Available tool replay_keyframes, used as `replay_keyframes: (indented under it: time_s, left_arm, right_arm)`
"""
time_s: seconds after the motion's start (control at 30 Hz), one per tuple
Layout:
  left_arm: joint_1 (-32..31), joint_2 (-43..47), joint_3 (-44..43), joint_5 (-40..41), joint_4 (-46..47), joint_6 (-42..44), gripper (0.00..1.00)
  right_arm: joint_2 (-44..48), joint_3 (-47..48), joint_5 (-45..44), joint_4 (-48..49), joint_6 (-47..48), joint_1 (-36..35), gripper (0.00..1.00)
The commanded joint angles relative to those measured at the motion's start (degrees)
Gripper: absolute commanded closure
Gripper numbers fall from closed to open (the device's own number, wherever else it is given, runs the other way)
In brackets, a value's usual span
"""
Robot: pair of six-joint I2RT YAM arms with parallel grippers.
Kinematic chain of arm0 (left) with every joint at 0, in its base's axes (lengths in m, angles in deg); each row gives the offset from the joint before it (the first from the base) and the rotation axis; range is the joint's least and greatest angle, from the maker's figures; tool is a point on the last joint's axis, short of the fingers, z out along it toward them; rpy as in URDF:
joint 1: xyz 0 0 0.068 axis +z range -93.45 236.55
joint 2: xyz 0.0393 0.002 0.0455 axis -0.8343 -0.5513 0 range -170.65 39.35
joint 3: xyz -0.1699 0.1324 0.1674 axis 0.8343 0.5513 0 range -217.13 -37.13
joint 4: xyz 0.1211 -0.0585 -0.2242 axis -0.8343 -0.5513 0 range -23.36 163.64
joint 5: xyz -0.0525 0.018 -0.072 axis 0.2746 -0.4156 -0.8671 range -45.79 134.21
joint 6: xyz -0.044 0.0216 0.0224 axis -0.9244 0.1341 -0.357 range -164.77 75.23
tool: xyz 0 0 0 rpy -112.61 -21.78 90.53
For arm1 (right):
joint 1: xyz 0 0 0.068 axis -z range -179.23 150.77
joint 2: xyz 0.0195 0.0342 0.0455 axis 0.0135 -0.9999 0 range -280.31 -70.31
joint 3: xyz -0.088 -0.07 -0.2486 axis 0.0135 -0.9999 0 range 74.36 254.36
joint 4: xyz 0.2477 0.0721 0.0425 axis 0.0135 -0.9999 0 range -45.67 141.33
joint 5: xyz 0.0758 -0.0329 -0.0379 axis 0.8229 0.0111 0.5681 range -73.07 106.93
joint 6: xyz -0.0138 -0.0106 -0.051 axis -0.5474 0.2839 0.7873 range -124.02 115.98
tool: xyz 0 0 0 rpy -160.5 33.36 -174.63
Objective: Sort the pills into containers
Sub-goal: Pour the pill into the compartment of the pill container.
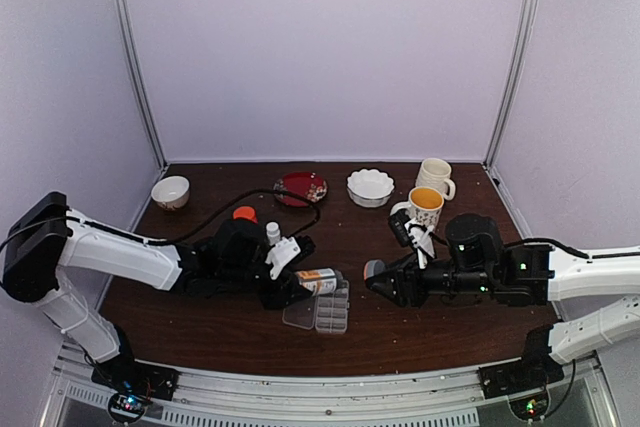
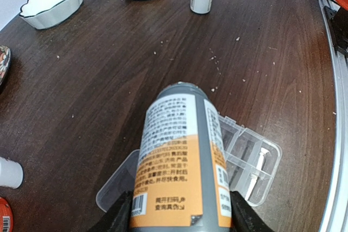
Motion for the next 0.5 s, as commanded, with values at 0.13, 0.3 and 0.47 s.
replay_keyframes:
  time_s: [0.13, 0.3, 0.47]
  left_arm:
    - [0.56, 5.33, 3.46, 1.89, 3.64, -0.23, 1.0]
    - [1.27, 5.57, 4.11, 1.58, 3.51, -0.45, 1.0]
    - [1.6, 5.62, 4.31, 1.88, 2.84, -0.36, 1.0]
  right_arm:
    - [0.2, 1.15, 0.51, 0.5, -0.44, 0.24, 1.0]
    - [-0.21, 1.34, 0.94, 0.55, -0.53, 0.24, 1.0]
    - [0.14, 1.34, 0.87, 0.29, -0.61, 0.24, 1.0]
